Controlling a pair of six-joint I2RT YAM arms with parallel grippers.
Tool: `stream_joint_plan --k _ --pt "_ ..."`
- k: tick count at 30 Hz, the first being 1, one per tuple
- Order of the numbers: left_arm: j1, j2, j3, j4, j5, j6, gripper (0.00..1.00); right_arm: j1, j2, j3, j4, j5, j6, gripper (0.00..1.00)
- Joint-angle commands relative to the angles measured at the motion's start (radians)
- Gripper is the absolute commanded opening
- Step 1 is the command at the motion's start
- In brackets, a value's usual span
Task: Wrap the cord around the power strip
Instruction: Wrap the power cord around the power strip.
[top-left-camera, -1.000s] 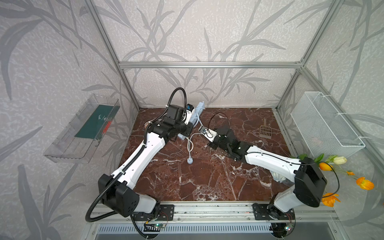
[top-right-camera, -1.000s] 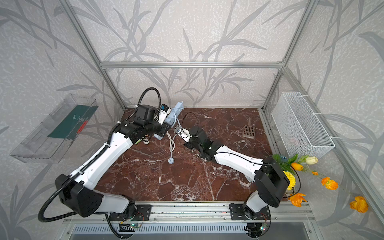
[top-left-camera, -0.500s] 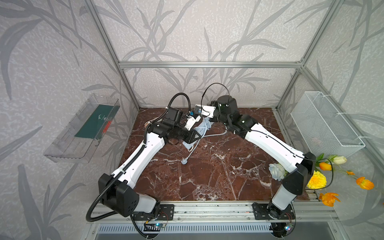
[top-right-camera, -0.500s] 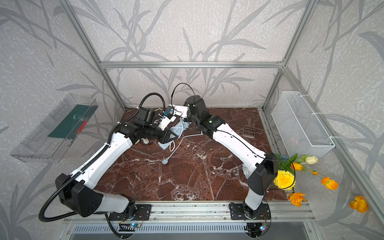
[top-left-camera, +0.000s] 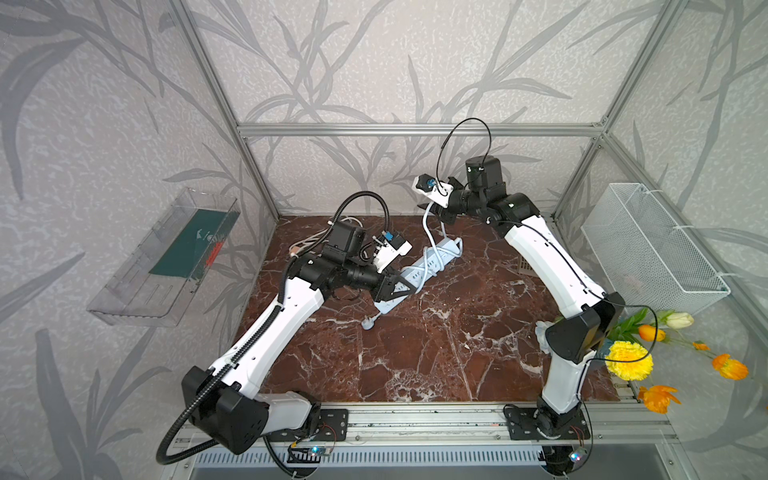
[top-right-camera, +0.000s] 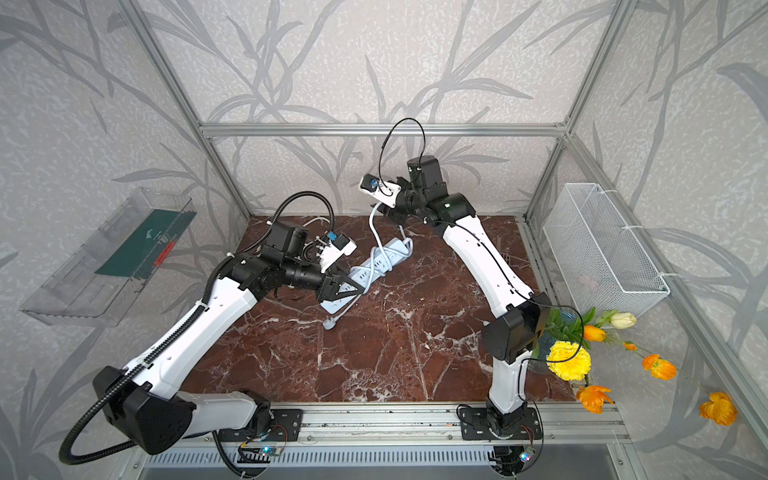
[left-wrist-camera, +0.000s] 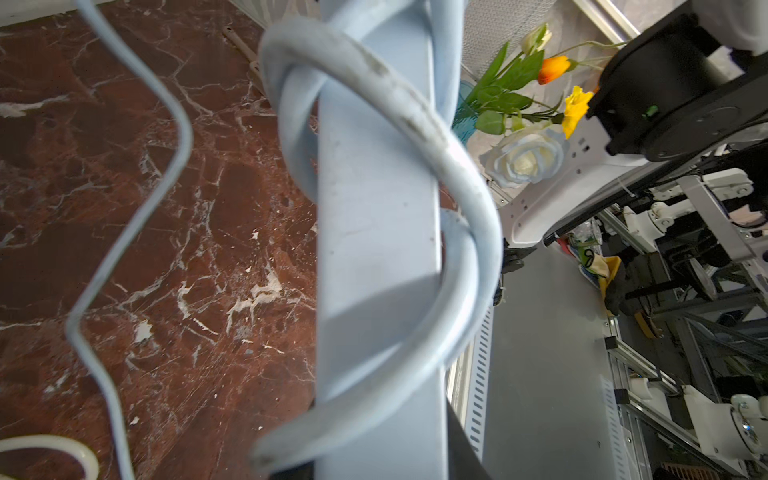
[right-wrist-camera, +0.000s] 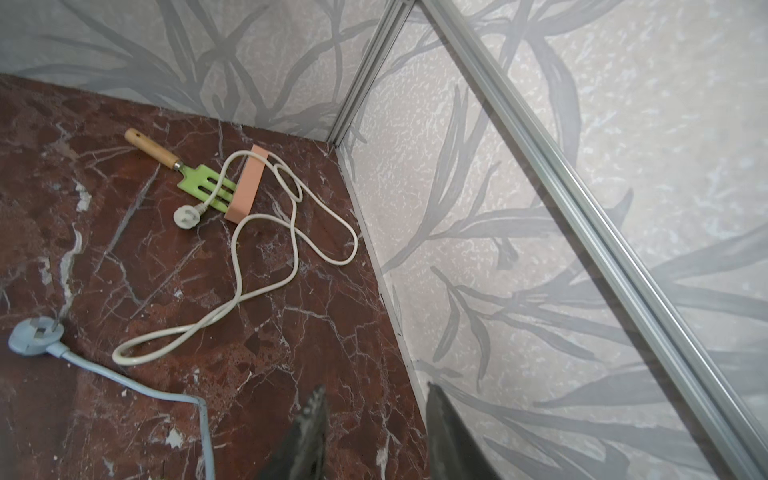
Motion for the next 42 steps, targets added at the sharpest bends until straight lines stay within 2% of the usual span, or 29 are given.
stream_joint_plan --k 1,4,9,13,17,20,24,26,29,33,36,38,42 --pt "-0.014 -0.048 0.041 0.057 0.128 0.025 0.0 -0.017 0.035 -0.067 0.159 -0.091 0.159 0.42" --pt "-0.015 -0.07 0.053 0.095 0.127 0.005 0.0 -0.031 0.026 -0.163 0.312 -0.109 0.267 0.44" --pt "-0.015 -0.088 0.073 0.155 0.123 -0.035 0.0 -0.055 0.035 -0.266 0.507 -0.209 0.466 0.48" --pt "-0.014 -0.09 0.086 0.228 0.117 -0.076 0.0 -0.054 0.032 -0.398 0.727 -0.255 0.67 0.48" --pt "-0.012 -0.082 0.123 0.284 0.095 -0.105 0.0 -0.049 0.036 -0.533 0.905 -0.229 0.796 0.52" --pt "-0.011 -0.072 0.155 0.305 0.063 -0.114 0.0 -0.031 0.049 -0.595 0.942 -0.162 0.827 0.52" --pt "0.009 -0.065 0.169 0.373 0.002 -0.151 0.0 -0.002 0.072 -0.689 1.003 -0.061 0.887 0.46" --pt "0.025 -0.062 0.165 0.426 -0.02 -0.184 0.0 0.019 0.081 -0.746 1.045 -0.021 0.913 0.3" --pt "0.041 -0.054 0.168 0.466 -0.059 -0.21 0.0 0.058 0.08 -0.823 1.074 0.026 0.907 0.12" --pt "0.079 -0.048 0.196 0.423 -0.146 -0.179 0.0 0.097 0.049 -0.914 1.024 0.137 0.831 0.02" --pt "0.131 -0.069 0.202 0.36 -0.349 -0.141 0.0 0.101 0.003 -0.987 0.937 0.238 0.743 0.0" --pt "0.169 -0.058 0.226 0.287 -0.453 -0.089 0.0 0.108 -0.045 -1.032 0.861 0.333 0.655 0.0" --pt "0.221 -0.015 0.249 0.224 -0.642 -0.063 0.0 0.113 -0.146 -1.107 0.752 0.467 0.527 0.0"
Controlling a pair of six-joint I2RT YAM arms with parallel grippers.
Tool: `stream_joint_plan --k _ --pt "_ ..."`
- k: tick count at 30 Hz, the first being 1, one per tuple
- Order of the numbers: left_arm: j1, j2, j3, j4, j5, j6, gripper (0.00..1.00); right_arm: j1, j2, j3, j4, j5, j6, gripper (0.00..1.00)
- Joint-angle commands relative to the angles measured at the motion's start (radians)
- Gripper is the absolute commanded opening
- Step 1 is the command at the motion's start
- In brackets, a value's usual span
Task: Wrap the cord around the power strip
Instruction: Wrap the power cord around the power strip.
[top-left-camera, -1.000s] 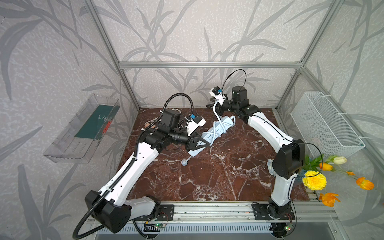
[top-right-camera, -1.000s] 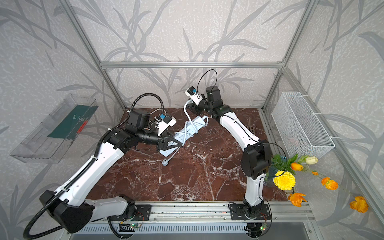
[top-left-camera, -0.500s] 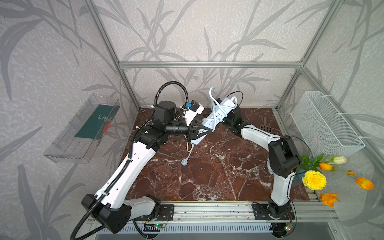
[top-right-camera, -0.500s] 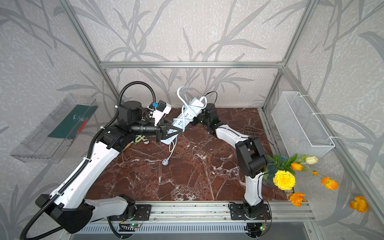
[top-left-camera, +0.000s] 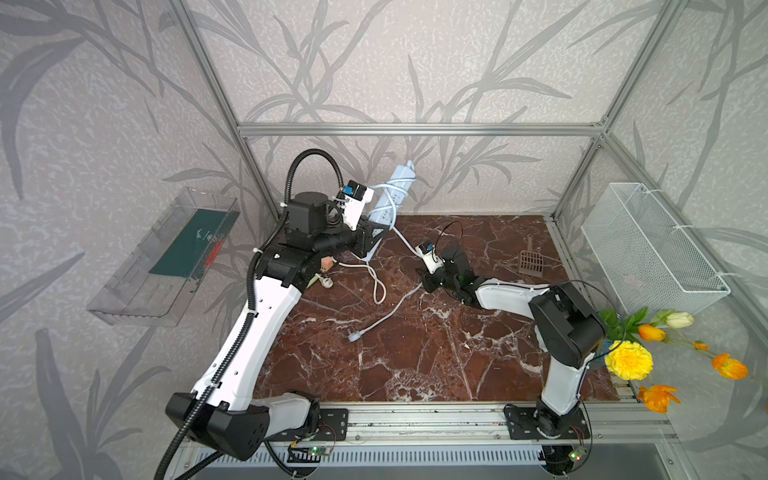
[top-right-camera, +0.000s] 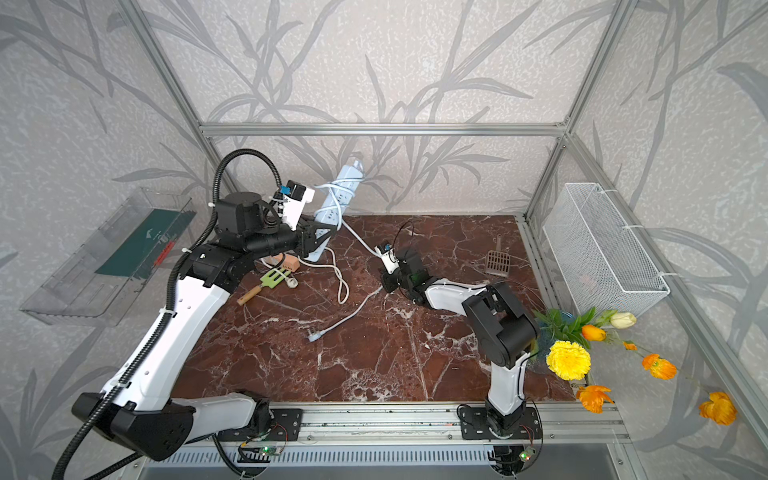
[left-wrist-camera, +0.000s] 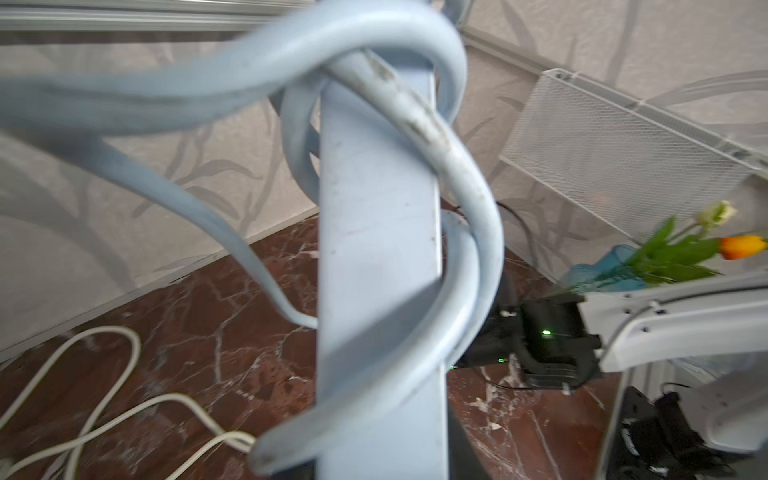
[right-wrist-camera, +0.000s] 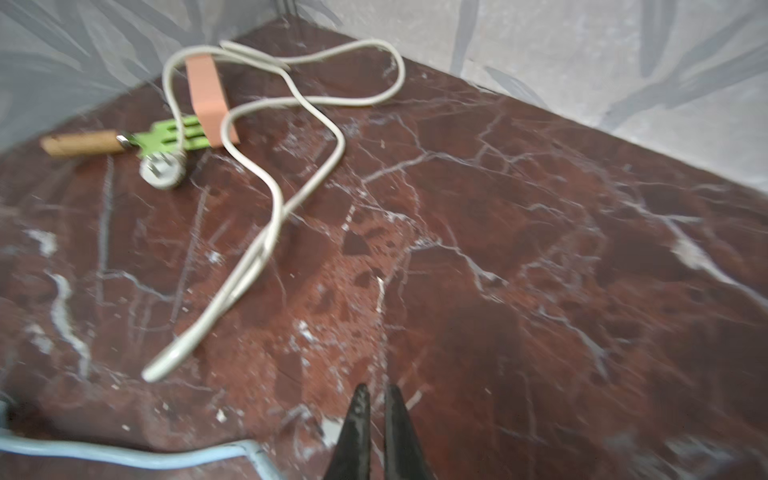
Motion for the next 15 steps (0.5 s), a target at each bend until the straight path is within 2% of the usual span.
stream_joint_plan --k 1,5,8,11,15 --pt "0.045 0.021 0.07 0.011 -0.252 0.066 0.0 0.005 -0.11 -0.053 -0.151 0.19 -0.168 0.0" --pt "0.083 0.07 0.081 -0.029 -0.418 0.12 0.0 0.036 -0.229 -0.119 -0.222 0.307 -0.29 0.0" --pt "0.117 0.105 0.075 -0.046 -0.475 0.138 0.0 0.038 -0.312 -0.155 -0.252 0.407 -0.343 0.0" --pt "0.127 0.166 0.07 -0.06 -0.599 0.181 0.0 0.067 -0.419 -0.179 -0.252 0.419 -0.423 0.0" --pt "0.114 0.236 0.029 -0.068 -0.663 0.237 0.0 0.1 -0.552 -0.137 -0.204 0.445 -0.51 0.0"
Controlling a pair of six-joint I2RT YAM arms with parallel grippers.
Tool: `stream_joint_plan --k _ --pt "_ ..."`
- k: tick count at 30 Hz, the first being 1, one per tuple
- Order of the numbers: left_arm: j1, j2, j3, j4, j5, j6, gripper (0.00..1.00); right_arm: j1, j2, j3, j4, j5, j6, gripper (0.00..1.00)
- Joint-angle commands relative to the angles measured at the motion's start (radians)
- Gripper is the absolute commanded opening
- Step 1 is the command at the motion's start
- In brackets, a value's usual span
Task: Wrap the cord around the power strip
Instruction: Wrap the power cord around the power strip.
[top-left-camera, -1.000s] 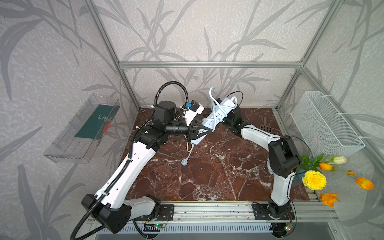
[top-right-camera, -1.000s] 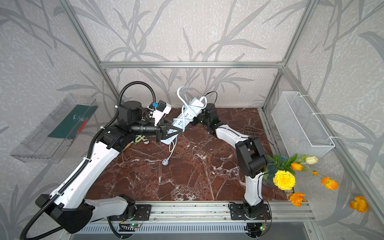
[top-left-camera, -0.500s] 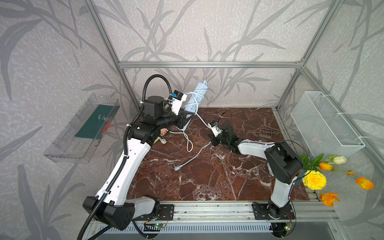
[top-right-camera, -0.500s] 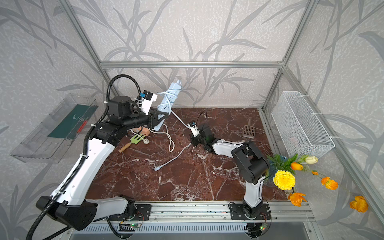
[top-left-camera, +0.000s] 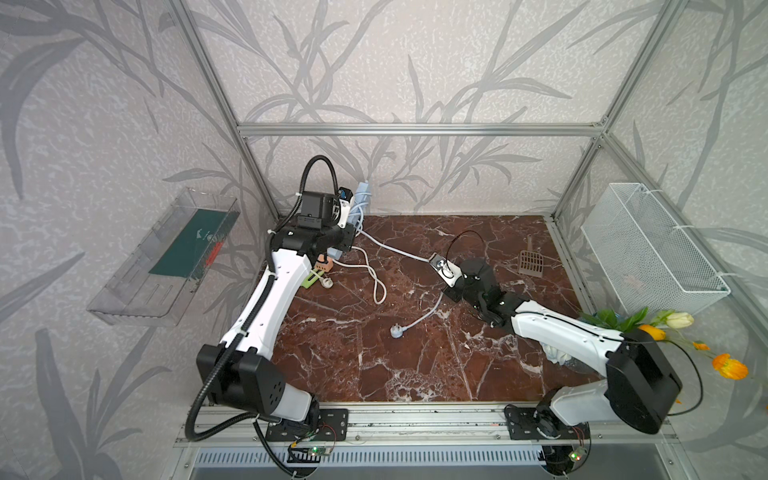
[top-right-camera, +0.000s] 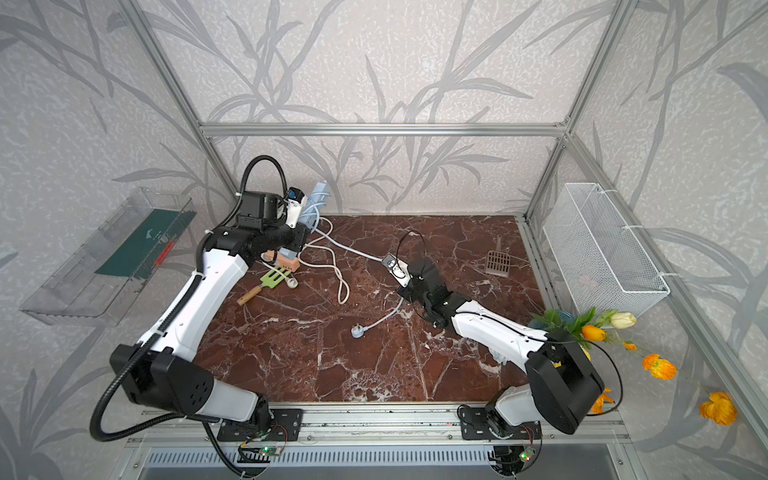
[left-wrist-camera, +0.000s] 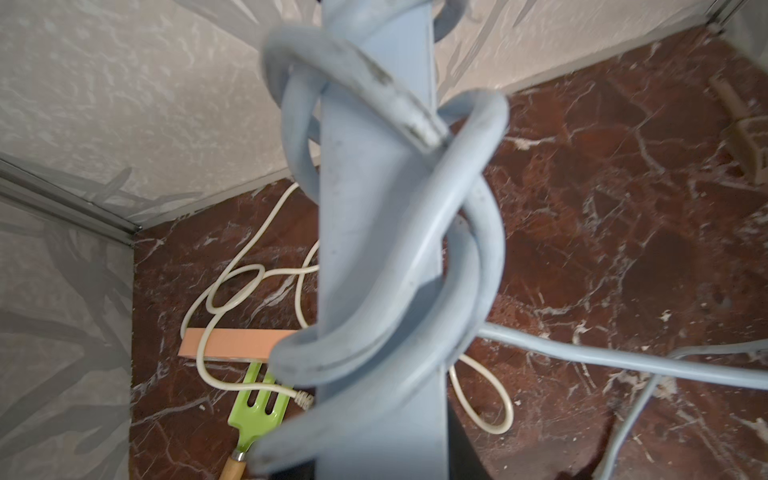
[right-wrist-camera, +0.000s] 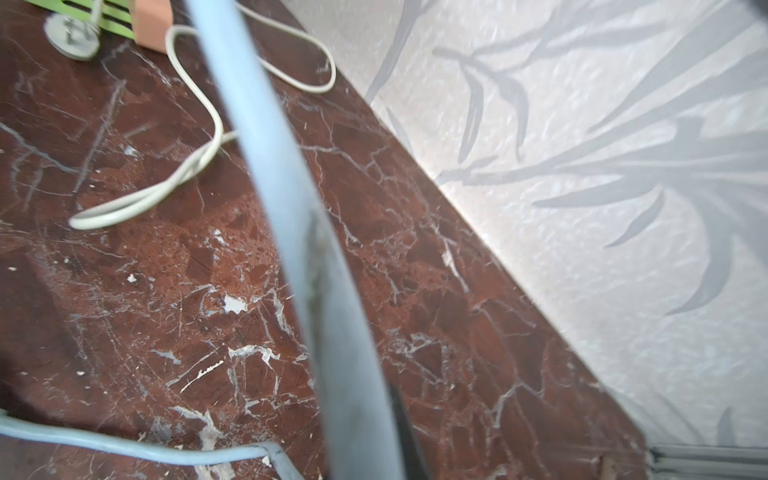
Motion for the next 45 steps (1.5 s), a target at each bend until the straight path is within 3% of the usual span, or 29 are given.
stream_joint_plan --k 1,5,10,14,18,21,27,31,34,42,45 --pt "0.014 0.02 -0.01 0.066 -0.241 0.078 0.0 -0.004 -0.115 0.059 -0.016 0.109 -0.11 0.0" --pt "-0.068 0.061 -0.037 0.028 -0.239 0.124 0.0 -0.013 -0.164 0.21 0.011 0.046 -0.113 0.0" --pt "-0.199 0.108 -0.041 -0.034 -0.178 0.172 0.0 -0.016 -0.118 0.424 0.023 -0.074 -0.129 0.0" --pt "-0.292 0.056 -0.085 -0.054 -0.012 0.222 0.0 -0.045 0.007 0.618 -0.026 -0.121 -0.212 0.0" --pt "-0.378 -0.064 -0.184 -0.043 0.124 0.327 0.0 -0.174 0.136 0.807 -0.086 -0.286 -0.078 0.0" --pt "-0.457 -0.131 -0.243 -0.025 0.24 0.331 0.0 -0.242 0.257 0.973 -0.155 -0.427 -0.008 0.0" --pt "-0.605 -0.149 -0.18 -0.025 0.439 0.292 0.0 -0.299 0.479 1.233 -0.293 -0.649 0.078 0.0" --pt "-0.609 -0.224 -0.159 0.06 0.608 0.227 0.0 -0.395 0.558 1.235 -0.213 -0.829 0.289 0.0" --pt "-0.609 -0.268 -0.135 0.092 0.658 0.206 0.0 -0.455 0.606 1.188 -0.087 -0.934 0.47 0.0" --pt "-0.602 -0.318 -0.126 0.305 0.695 0.102 0.0 -0.447 0.625 0.961 0.159 -0.924 0.679 0.0" --pt "-0.593 -0.299 -0.119 0.402 0.675 0.068 0.0 -0.4 0.602 0.861 0.19 -0.891 0.674 0.0"
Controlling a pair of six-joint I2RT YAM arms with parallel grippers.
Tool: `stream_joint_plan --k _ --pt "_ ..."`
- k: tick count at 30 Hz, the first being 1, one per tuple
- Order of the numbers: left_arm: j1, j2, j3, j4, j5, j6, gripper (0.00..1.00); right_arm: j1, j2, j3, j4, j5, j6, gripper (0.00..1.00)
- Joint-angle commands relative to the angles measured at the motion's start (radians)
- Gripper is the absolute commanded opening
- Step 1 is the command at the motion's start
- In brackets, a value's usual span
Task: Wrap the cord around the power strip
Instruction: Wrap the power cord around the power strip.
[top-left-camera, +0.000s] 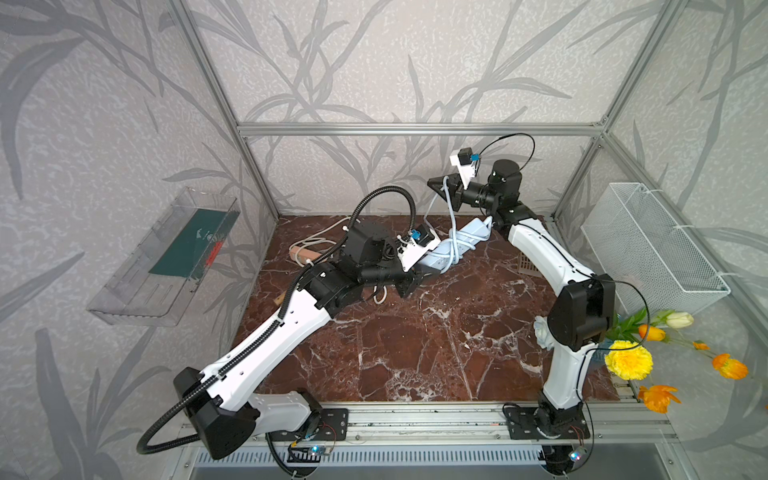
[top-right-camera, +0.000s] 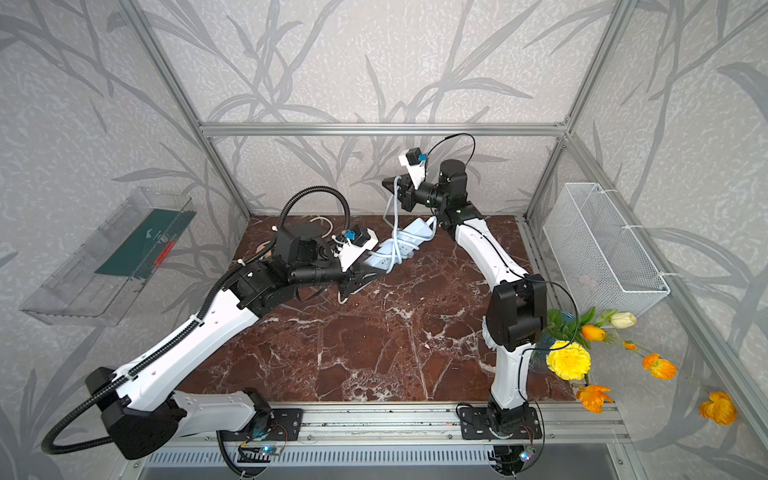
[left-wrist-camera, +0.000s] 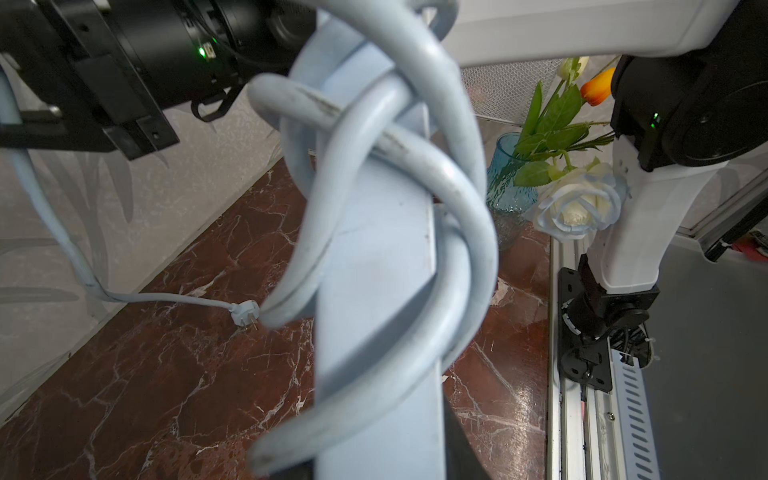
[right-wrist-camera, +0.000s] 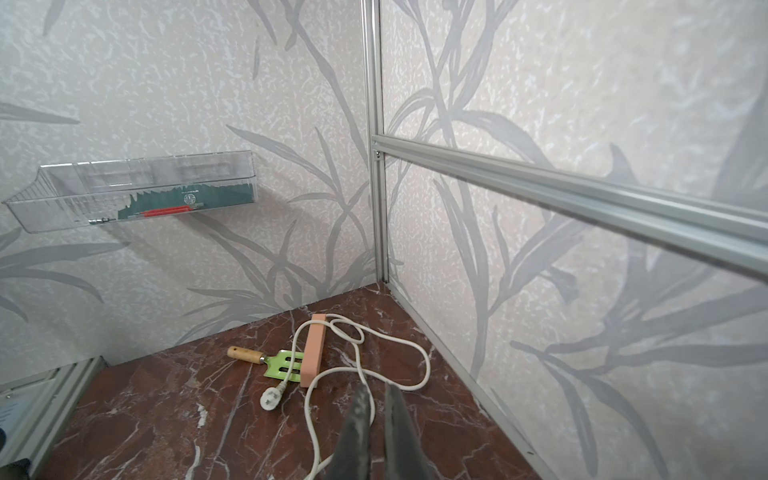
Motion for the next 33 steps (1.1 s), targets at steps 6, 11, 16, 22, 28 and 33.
stream_joint_plan --k 6,11,16,22,28,33 --pt "-0.048 -0.003 0.11 0.297 0.185 0.027 0.0 0.051 -0.001 -0.279 0.279 0.286 0.211 0.05" --pt "-0.05 0.041 0.197 0.233 0.148 0.053 0.0 0.099 0.017 -0.365 0.418 0.378 0.278 0.11" --pt "-0.05 0.053 0.217 0.203 0.109 0.067 0.0 0.132 0.064 -0.379 0.555 0.438 0.369 0.24" --pt "-0.048 0.049 0.227 0.182 0.051 0.089 0.0 0.148 0.101 -0.365 0.556 0.478 0.389 0.24" --pt "-0.01 0.033 0.245 0.203 -0.02 0.063 0.0 0.154 0.121 -0.458 0.573 0.524 0.4 0.3" --pt "0.061 0.023 0.228 0.286 -0.113 -0.018 0.0 0.179 0.108 -0.566 0.597 0.565 0.417 0.15"
